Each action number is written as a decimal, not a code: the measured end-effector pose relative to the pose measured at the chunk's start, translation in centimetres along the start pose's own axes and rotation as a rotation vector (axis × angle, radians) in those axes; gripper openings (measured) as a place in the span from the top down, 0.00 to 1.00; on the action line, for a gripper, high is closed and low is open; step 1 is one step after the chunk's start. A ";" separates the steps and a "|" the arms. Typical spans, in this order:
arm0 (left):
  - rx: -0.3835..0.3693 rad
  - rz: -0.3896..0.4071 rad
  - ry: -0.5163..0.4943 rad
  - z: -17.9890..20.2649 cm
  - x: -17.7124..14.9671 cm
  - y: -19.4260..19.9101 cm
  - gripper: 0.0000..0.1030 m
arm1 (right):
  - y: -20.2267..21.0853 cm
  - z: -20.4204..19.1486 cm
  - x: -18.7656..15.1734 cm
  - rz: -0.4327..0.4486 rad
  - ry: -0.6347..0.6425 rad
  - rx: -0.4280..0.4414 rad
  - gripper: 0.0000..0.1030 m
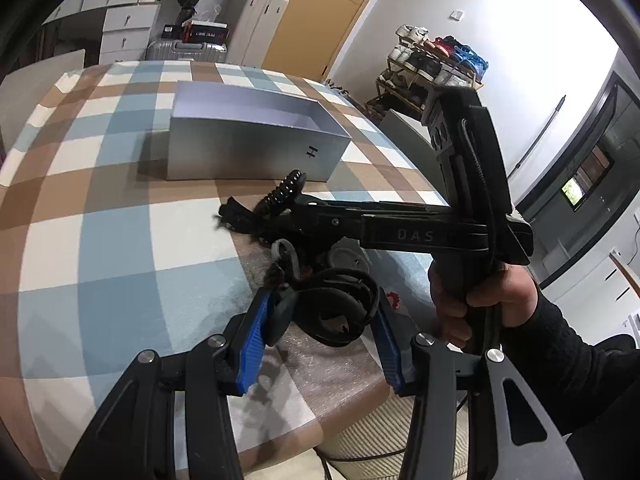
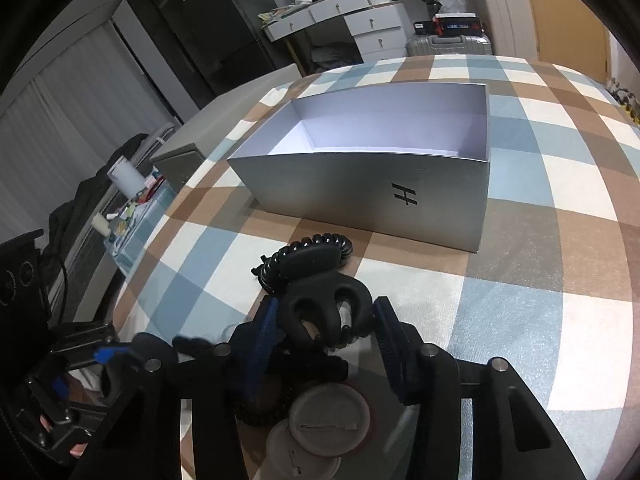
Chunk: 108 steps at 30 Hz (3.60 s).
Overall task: Organize jewelry
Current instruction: 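Carry the black hair clips with the left tool into the grey box, then open the left tool to drop the clips and lift it away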
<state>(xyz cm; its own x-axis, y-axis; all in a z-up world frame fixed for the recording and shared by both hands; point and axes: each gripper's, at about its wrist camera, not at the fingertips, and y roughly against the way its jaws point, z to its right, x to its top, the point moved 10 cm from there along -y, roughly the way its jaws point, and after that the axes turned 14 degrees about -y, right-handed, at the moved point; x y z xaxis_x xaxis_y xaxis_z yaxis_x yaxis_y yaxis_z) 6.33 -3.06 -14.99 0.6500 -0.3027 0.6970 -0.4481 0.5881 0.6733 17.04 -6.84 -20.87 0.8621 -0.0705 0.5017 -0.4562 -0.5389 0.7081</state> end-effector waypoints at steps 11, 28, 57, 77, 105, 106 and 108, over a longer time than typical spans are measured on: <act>0.036 0.037 0.008 -0.9 1.0 0.8 0.59 | 2.9 0.1 0.7 0.101 0.009 -0.027 0.55; 0.164 0.140 -0.036 -5.7 10.0 -0.1 0.59 | 8.2 -2.5 7.8 0.279 0.056 0.082 0.54; 0.142 -0.070 0.015 -10.2 11.5 -8.0 0.59 | -1.1 0.8 12.3 0.111 0.066 -0.039 0.54; 0.219 -0.012 -0.018 -8.7 12.5 -5.0 0.43 | 6.2 0.7 12.0 0.333 0.025 -0.010 0.19; 0.456 0.204 -0.017 -4.5 9.4 2.7 0.05 | 15.5 -3.3 4.5 0.553 0.098 -0.061 0.00; 0.470 0.209 -0.012 -4.5 9.1 2.9 0.03 | 15.6 -3.3 4.0 0.550 0.098 -0.060 0.00; 0.487 0.227 -0.005 -4.2 8.6 3.4 0.02 | 15.5 -3.3 3.3 0.546 0.098 -0.059 0.00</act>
<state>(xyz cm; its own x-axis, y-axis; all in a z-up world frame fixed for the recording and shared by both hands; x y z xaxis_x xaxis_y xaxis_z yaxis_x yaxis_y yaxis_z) 12.99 -0.49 -7.82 0.5011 -0.2127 0.8388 -0.8108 0.2235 0.5410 12.11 -12.68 -6.56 0.4741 -0.2467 0.8452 -0.8447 -0.3981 0.3577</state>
